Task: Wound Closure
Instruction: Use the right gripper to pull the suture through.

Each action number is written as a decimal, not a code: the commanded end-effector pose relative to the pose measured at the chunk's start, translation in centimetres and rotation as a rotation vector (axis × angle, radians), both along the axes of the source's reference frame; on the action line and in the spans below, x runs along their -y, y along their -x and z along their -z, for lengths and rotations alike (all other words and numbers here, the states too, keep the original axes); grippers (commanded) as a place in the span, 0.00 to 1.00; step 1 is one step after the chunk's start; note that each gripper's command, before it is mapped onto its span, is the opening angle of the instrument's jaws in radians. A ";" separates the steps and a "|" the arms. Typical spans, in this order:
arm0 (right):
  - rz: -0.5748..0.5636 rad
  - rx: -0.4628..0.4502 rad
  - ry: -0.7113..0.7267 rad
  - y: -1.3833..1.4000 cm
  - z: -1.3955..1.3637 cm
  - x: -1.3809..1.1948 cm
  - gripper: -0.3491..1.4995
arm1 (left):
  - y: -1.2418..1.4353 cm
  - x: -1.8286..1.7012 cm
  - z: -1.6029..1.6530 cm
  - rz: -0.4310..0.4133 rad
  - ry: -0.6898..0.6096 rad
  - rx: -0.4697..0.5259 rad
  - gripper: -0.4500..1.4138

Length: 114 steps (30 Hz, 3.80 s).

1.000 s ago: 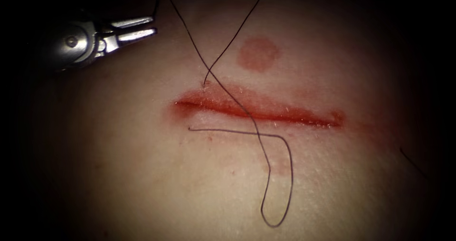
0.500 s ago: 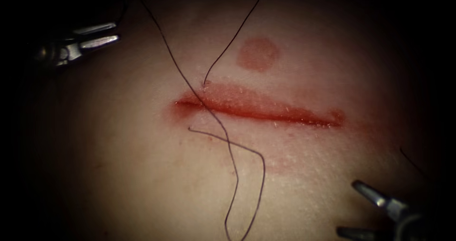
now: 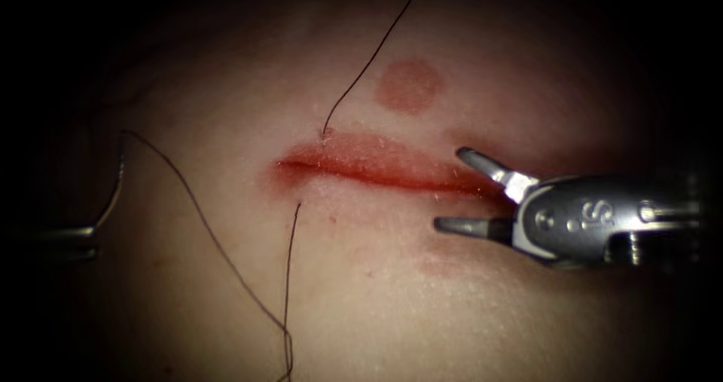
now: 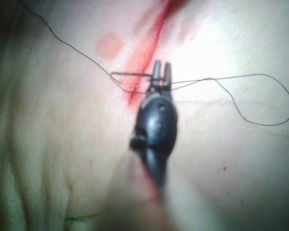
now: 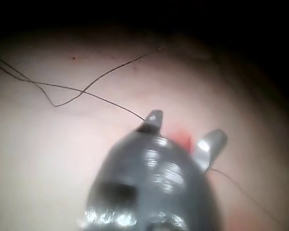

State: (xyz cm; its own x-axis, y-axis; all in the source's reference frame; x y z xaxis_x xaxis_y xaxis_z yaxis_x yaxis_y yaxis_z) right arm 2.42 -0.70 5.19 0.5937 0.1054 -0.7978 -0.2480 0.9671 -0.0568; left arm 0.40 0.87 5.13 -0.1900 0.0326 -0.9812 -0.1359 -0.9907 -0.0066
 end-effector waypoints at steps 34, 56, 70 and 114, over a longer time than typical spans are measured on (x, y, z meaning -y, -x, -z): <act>0.358 0.136 -0.024 -1.25 -2.56 0.45 0.77 | 0.12 -0.12 -0.11 -0.002 -0.011 0.008 0.05; 0.389 0.176 -0.014 -1.57 -3.07 0.42 0.43 | 0.13 -0.11 -0.11 -0.001 -0.010 0.008 0.05; 0.375 0.222 -0.105 -0.73 -1.36 1.36 0.00 | 0.07 -0.13 -0.13 0.006 -0.009 0.002 0.05; 0.488 0.284 -0.288 0.90 2.65 2.90 0.92 | 0.00 -0.16 -0.16 0.018 -0.007 -0.005 0.05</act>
State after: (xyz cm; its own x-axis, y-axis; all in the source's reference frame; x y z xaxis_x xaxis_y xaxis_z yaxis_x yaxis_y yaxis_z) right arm 1.49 -3.55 2.49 0.8079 -0.0399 -0.5880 0.2071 0.9533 0.2198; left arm 0.45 1.04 5.21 -0.1958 0.0423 -0.9797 -0.1551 -0.9878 -0.0116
